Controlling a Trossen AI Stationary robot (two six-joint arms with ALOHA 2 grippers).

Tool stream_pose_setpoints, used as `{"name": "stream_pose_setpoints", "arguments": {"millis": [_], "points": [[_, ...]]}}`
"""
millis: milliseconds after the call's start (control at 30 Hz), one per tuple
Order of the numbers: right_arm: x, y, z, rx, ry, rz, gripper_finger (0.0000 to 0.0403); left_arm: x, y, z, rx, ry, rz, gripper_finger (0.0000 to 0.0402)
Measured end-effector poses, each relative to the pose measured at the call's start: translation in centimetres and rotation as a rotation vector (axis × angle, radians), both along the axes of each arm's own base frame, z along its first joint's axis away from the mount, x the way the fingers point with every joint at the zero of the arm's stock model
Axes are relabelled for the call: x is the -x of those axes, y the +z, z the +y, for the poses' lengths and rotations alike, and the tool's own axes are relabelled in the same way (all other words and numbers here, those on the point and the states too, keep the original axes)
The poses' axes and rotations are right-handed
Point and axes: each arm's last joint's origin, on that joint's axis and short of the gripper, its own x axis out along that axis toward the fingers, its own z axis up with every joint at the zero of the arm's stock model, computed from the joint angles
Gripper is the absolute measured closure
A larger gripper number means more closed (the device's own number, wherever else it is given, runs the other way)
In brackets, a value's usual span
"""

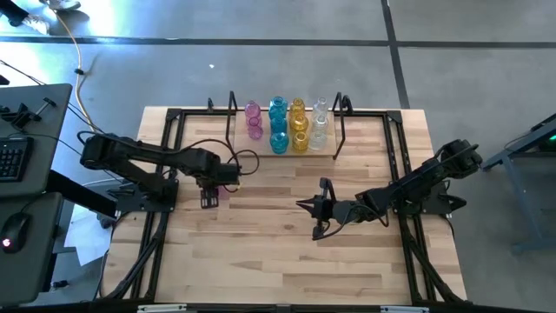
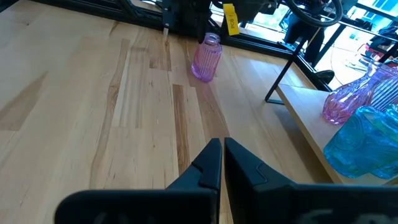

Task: Sort vases onto shelf
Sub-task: Put the pink vase on the shelf aligned with the other pink vase

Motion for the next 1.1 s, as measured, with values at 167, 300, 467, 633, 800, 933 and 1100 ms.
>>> {"name": "stream_pose_setpoints", "arguments": {"millis": [167, 300, 467, 633, 800, 933, 1100], "points": [[0.0, 0.0, 0.0, 0.000, 0.000, 0.000, 0.0403, 0.1, 0.1, 0.0, -0.001, -0.011, 0.014, 0.0268], [0.0, 0.0, 0.0, 0.000, 0.000, 0.000, 0.0403, 0.1, 0.3, 0.0, -0.001, -0.024, 0.031, 0.0268], [0.0, 0.0, 0.0, 0.000, 0.000, 0.000, 0.0403, -0.8, 2.5, 0.0, 0.013, -0.039, -0.016, 0.0268], [0.0, 0.0, 0.0, 0.000, 0.000, 0.000, 0.0403, -2.1, 6.0, 0.0, 0.012, -0.057, -0.095, 0.0268], [0.0, 0.0, 0.0, 0.000, 0.000, 0.000, 0.0403, -3.4, 9.4, 0.0, -0.002, -0.093, -0.124, 0.0268], [0.0, 0.0, 0.0, 0.000, 0.000, 0.000, 0.0403, -5.2, 11.2, 0.4, -0.042, -0.145, -0.114, 0.0268], [0.0, 0.0, 0.0, 0.000, 0.000, 0.000, 0.0403, -7.9, 12.4, 1.6, -0.049, -0.216, -0.093, 0.0268]]}}
